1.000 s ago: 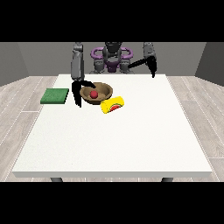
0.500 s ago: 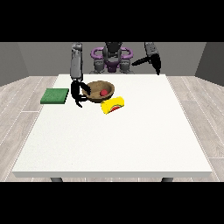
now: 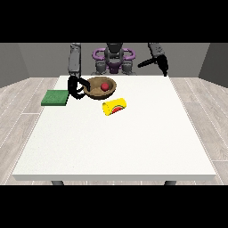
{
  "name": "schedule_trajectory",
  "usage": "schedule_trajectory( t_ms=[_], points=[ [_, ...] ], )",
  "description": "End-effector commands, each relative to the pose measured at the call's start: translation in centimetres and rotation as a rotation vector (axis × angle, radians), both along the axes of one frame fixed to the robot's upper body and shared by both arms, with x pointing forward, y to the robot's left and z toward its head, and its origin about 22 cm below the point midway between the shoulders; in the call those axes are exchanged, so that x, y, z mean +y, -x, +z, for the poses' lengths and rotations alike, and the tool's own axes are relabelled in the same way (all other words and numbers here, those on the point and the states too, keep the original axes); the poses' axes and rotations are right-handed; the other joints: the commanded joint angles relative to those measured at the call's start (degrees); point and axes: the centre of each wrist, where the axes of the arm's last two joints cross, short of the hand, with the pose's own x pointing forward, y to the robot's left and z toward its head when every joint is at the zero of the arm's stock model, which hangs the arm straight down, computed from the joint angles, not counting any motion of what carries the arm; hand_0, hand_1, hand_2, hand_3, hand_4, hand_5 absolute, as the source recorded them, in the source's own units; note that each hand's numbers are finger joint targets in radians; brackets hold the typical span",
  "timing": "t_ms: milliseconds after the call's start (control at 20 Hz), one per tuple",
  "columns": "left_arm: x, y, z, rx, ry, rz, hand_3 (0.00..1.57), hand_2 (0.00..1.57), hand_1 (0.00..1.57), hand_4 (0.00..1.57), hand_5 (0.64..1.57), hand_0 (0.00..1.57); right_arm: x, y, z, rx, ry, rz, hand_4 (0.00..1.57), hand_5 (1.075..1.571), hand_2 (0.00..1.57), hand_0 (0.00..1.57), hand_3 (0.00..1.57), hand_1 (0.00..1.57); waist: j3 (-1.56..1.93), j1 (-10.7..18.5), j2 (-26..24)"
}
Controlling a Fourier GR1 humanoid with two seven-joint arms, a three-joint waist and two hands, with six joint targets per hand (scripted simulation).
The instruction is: Pick the cup and pour the ball into the bowl, then pick the bowl and place it on the pad
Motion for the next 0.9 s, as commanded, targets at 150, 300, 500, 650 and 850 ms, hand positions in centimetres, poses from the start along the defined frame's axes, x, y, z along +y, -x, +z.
schedule_trajectory(
  t_ms=[150, 300, 500, 650, 850],
  points=[
    [0.1, 0.1, 0.0, 0.019, 0.004, 0.047, 0.0, 0.0, 0.0, 0.0, 1.57, 0.0, -5.7, -1.2, 4.6, 0.03, -0.046, -0.02, 1.07, 1.552, 1.57, 1.57, 1.57, 1.57, 0.19, -1.2, -1.7],
    [1.4, -0.2, 0.7, -0.016, 0.001, 0.046, 0.0, 0.0, 0.0, 0.0, 1.57, 0.0, -7.5, 0.0, 3.9, -0.011, -0.011, -0.022, 1.06, 1.565, 1.57, 1.57, 1.57, 1.57, 0.19, -2.4, 0.5],
    [3.9, 1.5, -4.2, 0.018, 0.023, 0.11, 0.0, 0.0, 0.0, 0.0, 1.568, 0.0, -8.2, 0.0, 5.1, 0.019, -0.035, 0.011, 1.06, 1.559, 1.57, 1.57, 1.57, 1.57, 0.15, -6.0, -1.0],
    [0.8, 1.8, -4.4, 0.046, -0.003, 0.101, 0.0, 0.0, 0.0, 0.0, 1.565, 0.0, -10.9, 2.6, 2.6, 0.023, -0.054, 0.011, 1.06, 1.559, 1.57, 1.57, 1.57, 1.57, 0.19, -5.4, -1.4],
    [-0.3, 0.2, -1.7, -0.108, -0.005, 0.082, 0.0, 0.0, 0.0, 0.0, 1.565, 0.0, -15.1, 1.9, 7.3, -0.104, -0.119, -0.046, 1.07, 1.563, 1.57, 1.57, 1.57, 1.57, 0.21, -4.5, 6.8]
  ],
)
